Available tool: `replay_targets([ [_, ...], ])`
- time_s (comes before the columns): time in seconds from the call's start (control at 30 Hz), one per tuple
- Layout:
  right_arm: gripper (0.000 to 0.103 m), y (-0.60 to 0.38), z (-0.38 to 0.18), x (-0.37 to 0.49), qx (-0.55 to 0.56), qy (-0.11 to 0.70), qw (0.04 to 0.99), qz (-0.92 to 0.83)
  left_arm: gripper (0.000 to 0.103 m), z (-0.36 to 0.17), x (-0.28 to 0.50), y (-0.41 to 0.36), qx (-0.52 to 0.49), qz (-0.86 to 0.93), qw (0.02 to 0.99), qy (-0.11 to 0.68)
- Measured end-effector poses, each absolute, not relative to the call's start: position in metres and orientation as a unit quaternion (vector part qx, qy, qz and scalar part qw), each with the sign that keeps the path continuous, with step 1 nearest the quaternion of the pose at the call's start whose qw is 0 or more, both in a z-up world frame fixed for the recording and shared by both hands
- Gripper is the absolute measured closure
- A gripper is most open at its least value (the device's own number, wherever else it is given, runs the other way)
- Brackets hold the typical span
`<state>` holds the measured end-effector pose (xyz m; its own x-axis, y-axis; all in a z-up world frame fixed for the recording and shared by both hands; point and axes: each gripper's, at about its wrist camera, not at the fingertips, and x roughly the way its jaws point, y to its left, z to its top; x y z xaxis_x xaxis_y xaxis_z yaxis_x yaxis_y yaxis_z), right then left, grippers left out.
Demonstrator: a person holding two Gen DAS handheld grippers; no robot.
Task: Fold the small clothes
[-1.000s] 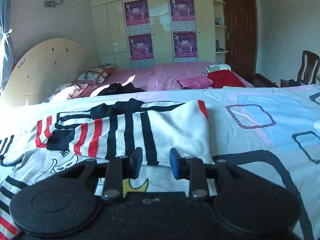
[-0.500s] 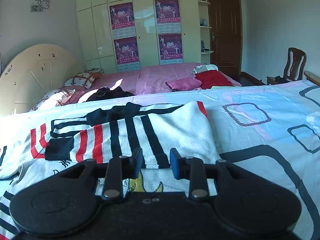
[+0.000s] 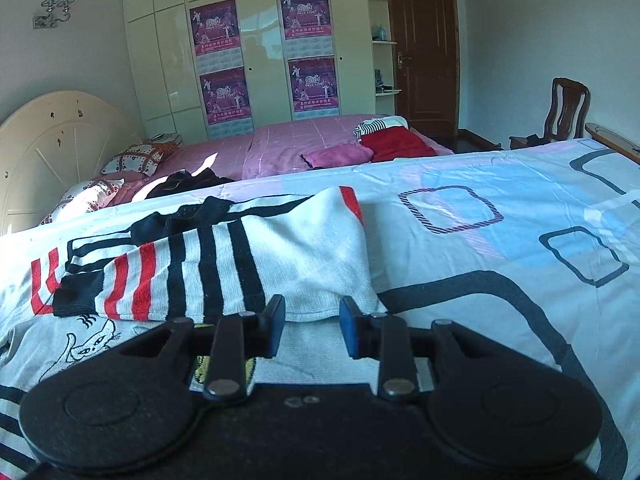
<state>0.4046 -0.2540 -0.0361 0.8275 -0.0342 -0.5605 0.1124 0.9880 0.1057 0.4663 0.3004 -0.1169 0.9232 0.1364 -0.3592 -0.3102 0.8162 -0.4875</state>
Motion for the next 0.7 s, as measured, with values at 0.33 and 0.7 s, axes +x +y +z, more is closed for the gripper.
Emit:
replay_targets([
  [0.33, 0.073, -0.308, -0.03, 0.392, 0.081, 0.284, 0.954, -0.055, 0.099, -0.105, 0.553, 0.092, -0.165, -0.025, 0.958, 0.232],
  [0.7, 0.06, -0.37, -0.036, 0.379, 0.125, 0.294, 0.944, -0.081, 0.044, -0.137, 0.542, -0.058, -0.074, -0.135, 0.941, 0.301],
])
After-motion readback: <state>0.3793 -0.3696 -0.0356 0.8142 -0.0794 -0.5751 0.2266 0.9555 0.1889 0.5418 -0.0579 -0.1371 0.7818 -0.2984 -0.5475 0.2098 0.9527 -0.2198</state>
